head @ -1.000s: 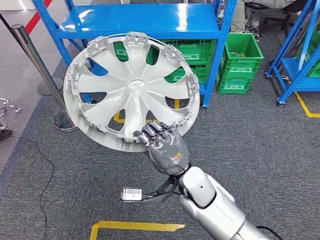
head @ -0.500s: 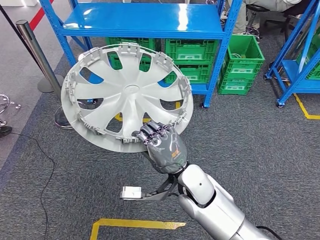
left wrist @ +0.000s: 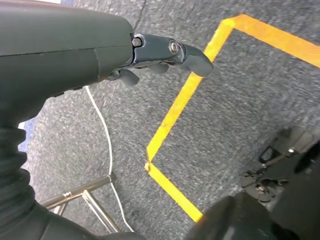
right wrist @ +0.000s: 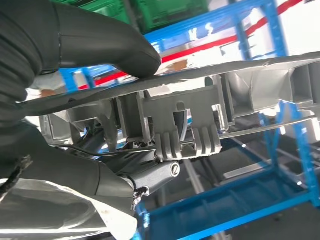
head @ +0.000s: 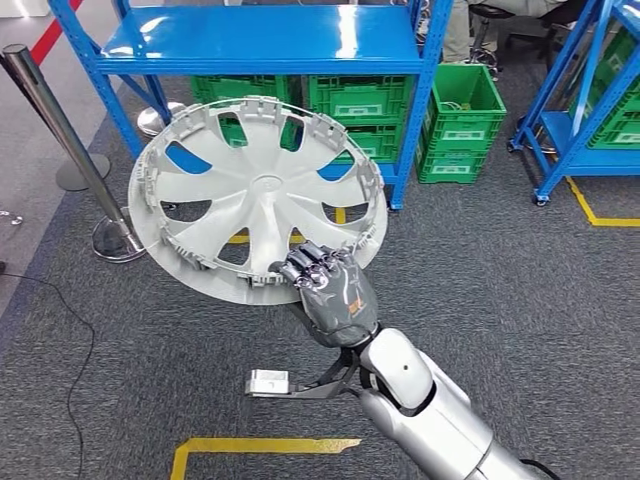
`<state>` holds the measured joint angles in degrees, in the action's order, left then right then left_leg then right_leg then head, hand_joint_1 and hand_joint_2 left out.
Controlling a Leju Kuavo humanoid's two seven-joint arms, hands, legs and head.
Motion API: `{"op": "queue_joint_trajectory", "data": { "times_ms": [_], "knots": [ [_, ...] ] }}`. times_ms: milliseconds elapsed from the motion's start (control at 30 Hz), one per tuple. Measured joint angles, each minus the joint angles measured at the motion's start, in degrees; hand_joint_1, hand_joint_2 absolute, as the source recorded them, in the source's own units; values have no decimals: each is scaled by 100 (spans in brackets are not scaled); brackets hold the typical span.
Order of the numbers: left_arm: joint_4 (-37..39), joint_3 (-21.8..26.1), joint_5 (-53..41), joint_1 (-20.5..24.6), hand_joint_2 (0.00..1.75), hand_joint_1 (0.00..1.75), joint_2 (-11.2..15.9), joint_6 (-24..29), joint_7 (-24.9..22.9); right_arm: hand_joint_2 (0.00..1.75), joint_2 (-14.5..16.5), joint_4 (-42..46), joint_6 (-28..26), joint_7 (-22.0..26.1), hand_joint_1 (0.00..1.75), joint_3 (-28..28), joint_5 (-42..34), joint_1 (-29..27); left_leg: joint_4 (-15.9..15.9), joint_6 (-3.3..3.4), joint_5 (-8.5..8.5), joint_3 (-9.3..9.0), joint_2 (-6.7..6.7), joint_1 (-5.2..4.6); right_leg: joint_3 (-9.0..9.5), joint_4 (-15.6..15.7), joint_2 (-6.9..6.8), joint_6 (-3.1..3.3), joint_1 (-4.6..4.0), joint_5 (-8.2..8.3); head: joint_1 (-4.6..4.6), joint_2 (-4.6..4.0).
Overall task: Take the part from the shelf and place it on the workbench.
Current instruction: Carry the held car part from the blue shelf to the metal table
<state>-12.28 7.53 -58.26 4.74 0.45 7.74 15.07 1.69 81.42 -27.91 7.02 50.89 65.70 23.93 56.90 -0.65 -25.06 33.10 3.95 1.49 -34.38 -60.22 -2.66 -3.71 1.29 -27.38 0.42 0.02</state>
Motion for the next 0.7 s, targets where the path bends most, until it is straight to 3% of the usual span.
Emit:
{"op": "queue_joint_trajectory", "data": {
  "times_ms": [67, 133, 200, 267, 300, 333, 367, 400, 433, 500, 567, 633, 667, 700],
  "knots": [
    [0, -1, -1, -4, 175, 0, 19, 1, -7, 175, 0, 5, 0, -1, 175, -8, -5, 5, 53, -88, -18, 10, 66, -19, 89, 180, -38, 81, -28, -3, 0, 0],
    [0, -1, -2, -2, 175, 0, 15, 4, -8, 175, -3, 9, 0, -2, 175, -15, -8, 1, 65, -139, -23, 9, 125, -7, 51, 152, 93, 203, -24, 24, -26, 0],
    [0, -2, -2, 10, 175, 0, 16, 9, -8, 175, -4, 12, 0, -3, 175, -20, -9, 2, 250, -173, -202, 75, -14, 21, 23, 146, 203, 291, -21, 56, -35, 0],
    [0, -2, -1, 8, 175, 0, 16, 12, -8, 175, -4, 14, 1, -7, 175, -22, -10, 3, 892, -171, -599, 333, -247, 18, 0, 150, 320, 354, -30, 82, -56, 0],
    [0, -2, -1, -1, 175, 0, 14, 9, -8, 175, -4, 14, 2, -8, 175, -22, -10, 3, 1297, -156, -781, 504, -303, 5, -13, 150, 390, 376, -44, 93, -64, 0],
    [0, -2, -1, -11, 175, 0, 13, 5, -8, 175, -4, 14, 3, -5, 175, -21, -9, 1, 1612, -135, -886, 641, -327, -10, -24, 149, 466, 393, -64, 103, -69, 0],
    [0, -2, -1, -16, 175, 0, 13, 1, -8, 175, -5, 13, 3, -3, 175, -21, -9, -1, 1743, -100, -878, 701, -338, -25, -31, 149, 546, 406, -87, 112, -69, 0],
    [0, -2, -1, -16, 175, 0, 12, -2, -8, 175, -5, 14, 4, -1, 175, -20, -9, -2, 1660, -54, -767, 665, -353, -44, -35, 149, 627, 416, -110, 121, -69, 0],
    [0, -2, 0, -12, 175, 0, 11, -2, -8, 175, -5, 14, 4, 0, 175, -20, -9, -1, 1382, 8, -573, 541, -404, -67, -36, 149, 705, 421, -132, 129, -68, 0],
    [0, -2, 2, -9, 175, 0, 17, -3, -8, 175, -4, 15, 4, 0, 175, -20, -9, 5, 679, 163, -217, 232, -682, -102, -49, 145, 848, 417, -153, 148, -60, 0],
    [0, -2, 13, -8, 175, 0, 41, -5, -10, 175, -3, 15, 4, 0, 175, -21, -9, 12, 294, 253, -123, 67, -881, -123, -100, 138, 974, 379, -139, 178, -63, 1],
    [-1, -2, 29, 10, 175, 0, 44, -12, -22, 175, -4, 15, 4, 1, 175, -26, -5, 13, 185, 247, -141, 31, -788, -120, -164, 148, 1099, 309, -132, 219, -74, 1],
    [-1, -2, 34, 24, 175, 0, 38, -15, -27, 175, -5, 15, 3, 2, 175, -28, 0, 9, 127, 227, -126, 17, -709, -102, -205, 135, 1066, 278, -144, 211, -70, 1],
    [-2, -2, 35, 34, 175, 0, 29, -17, -27, 175, -7, 14, 2, 5, 175, -30, 7, 10, 74, 212, -101, 4, -631, -84, -269, 52, 939, 245, -158, 144, -45, 1]
  ]
}}
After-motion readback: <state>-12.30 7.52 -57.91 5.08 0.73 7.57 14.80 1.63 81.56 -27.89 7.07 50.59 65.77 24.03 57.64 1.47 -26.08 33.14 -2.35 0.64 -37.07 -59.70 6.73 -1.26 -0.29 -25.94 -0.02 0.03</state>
